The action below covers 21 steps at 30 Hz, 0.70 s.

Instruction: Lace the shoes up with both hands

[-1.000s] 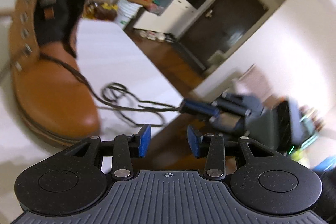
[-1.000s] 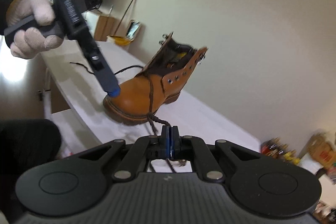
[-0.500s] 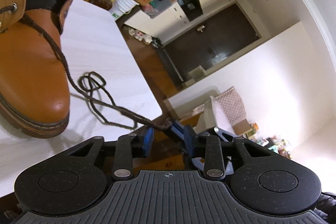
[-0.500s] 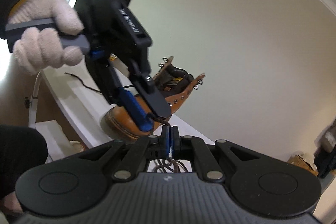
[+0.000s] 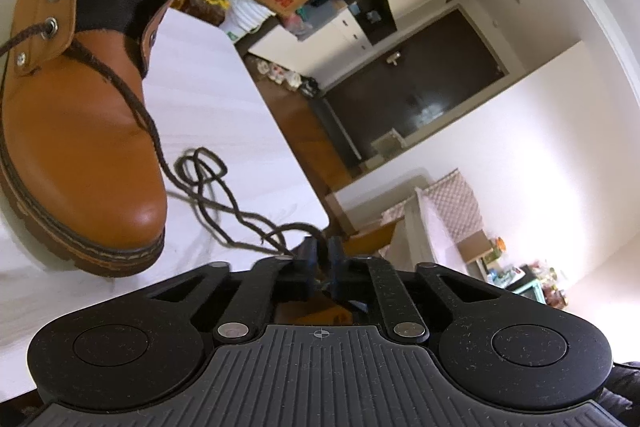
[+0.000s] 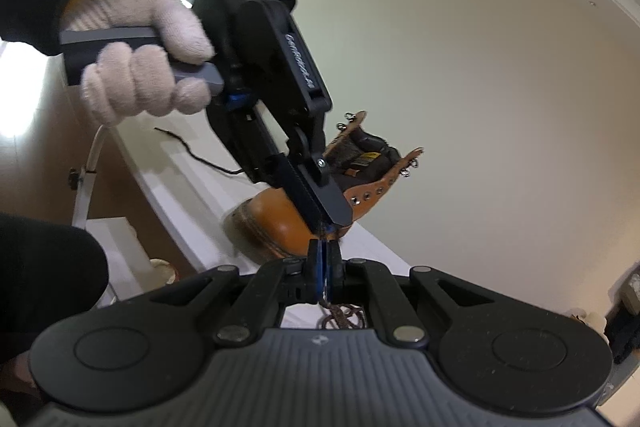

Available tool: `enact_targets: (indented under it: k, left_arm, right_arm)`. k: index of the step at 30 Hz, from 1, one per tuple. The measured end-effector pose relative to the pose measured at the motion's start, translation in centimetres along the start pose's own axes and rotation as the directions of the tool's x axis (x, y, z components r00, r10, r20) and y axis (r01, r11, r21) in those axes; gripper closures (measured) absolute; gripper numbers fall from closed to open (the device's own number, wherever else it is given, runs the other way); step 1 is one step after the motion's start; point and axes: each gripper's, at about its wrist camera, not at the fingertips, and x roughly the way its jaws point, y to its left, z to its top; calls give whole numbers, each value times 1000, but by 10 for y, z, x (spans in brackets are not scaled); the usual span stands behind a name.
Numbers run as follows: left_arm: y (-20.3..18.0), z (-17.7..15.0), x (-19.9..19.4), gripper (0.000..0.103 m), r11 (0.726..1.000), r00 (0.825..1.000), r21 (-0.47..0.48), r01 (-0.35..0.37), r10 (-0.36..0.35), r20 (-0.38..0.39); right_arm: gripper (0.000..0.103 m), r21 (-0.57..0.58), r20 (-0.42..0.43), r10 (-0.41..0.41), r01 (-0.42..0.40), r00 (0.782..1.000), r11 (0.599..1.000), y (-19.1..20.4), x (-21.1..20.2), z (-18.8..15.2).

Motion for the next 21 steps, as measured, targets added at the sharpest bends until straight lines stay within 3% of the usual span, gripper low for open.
enact_targets:
  k: [7, 11, 14, 21]
  left_arm:
    - [-3, 3, -9, 100, 997, 1000, 79, -14, 13, 16]
    - [-5, 11, -30, 100, 993, 999, 120, -11, 7, 36]
    - [-9, 15, -42, 100, 986, 1000, 164, 8, -13, 29]
    - [-21, 15, -57, 100, 967, 1000, 253, 12, -12, 1]
  right_arm:
    - [99, 51, -6, 35, -35, 999, 998, -5, 3, 1]
    - [87, 228, 28, 86, -90, 996, 969, -26, 6, -5]
    - [86, 315, 40, 88, -96, 995, 944, -43, 10, -7]
    - [87, 277, 66, 136, -149, 988, 949, -53, 33, -2]
